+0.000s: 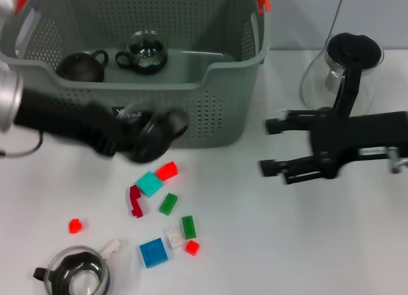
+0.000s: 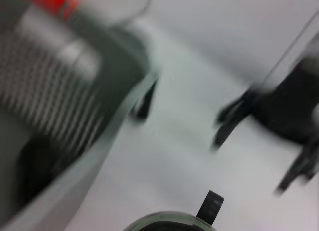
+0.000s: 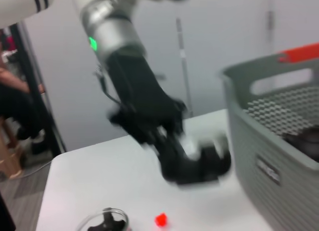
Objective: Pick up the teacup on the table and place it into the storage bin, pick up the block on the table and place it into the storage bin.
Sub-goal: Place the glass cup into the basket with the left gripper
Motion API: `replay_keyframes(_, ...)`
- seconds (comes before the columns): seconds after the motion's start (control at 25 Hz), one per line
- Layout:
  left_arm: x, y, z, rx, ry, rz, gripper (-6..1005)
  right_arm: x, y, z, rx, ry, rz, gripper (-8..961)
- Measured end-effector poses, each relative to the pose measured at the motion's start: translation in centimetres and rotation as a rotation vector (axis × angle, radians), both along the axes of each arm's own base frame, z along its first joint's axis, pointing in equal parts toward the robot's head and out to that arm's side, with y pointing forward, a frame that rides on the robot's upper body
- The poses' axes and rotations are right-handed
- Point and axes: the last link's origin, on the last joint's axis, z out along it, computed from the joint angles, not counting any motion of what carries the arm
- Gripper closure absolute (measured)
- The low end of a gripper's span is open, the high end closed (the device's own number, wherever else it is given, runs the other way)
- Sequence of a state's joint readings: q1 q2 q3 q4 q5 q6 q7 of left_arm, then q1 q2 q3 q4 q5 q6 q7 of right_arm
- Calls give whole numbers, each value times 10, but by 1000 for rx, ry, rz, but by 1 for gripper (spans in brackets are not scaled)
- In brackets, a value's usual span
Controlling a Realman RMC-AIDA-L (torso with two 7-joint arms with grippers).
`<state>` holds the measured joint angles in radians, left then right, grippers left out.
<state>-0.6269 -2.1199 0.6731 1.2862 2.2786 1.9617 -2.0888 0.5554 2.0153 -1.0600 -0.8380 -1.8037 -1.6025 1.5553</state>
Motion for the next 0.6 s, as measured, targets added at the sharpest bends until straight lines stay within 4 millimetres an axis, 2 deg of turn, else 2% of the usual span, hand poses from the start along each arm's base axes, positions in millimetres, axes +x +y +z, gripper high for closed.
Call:
replay_keyframes(0.16,35,11,18,26,-150,-70,952,22,-4,22,25,27,-65,37)
replay_keyframes(0.24,42,16,22,47,-167,-83,952,28,-6,30,35,43,-85,37)
replay_keyframes(0.28,51,26,28,93,-175,-100,951,30,-7,33,39,49,-88,37)
replay_keyframes(0.36,60,61,32,224,-135,-66,951,31,-9,36,44,57,-92,37)
replay_keyframes(0.44,58,91,28,317,-66,-8,951,32,-9,37,45,61,-92,37)
replay_keyframes(0.6,51,131,13,425,67,68,951,29,-9,35,38,66,-87,37)
